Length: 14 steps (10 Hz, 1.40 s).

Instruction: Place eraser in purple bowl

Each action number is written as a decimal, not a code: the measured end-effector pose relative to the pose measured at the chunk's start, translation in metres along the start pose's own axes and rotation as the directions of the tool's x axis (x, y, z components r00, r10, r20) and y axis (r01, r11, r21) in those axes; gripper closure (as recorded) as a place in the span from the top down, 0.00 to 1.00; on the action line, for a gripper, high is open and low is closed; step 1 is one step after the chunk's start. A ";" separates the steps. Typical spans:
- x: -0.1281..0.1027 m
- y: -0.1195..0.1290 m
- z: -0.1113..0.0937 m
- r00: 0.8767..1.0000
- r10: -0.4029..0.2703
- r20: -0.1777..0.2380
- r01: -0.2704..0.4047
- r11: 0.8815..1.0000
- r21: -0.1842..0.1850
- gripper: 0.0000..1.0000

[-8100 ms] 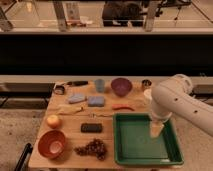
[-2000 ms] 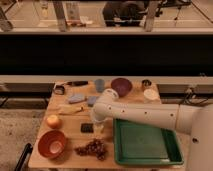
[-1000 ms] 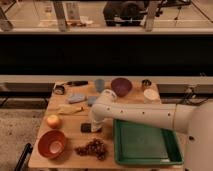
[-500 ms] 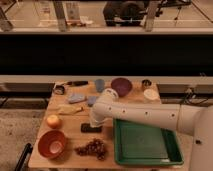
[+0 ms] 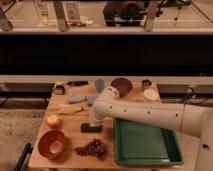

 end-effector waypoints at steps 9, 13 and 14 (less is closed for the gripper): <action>0.001 0.000 0.011 1.000 0.014 -0.020 -0.014 1.000 -0.026 0.80; 0.001 0.000 0.012 1.000 0.012 -0.021 -0.013 0.999 -0.030 0.80; 0.001 0.000 0.014 1.000 0.013 -0.022 -0.014 0.999 -0.033 0.80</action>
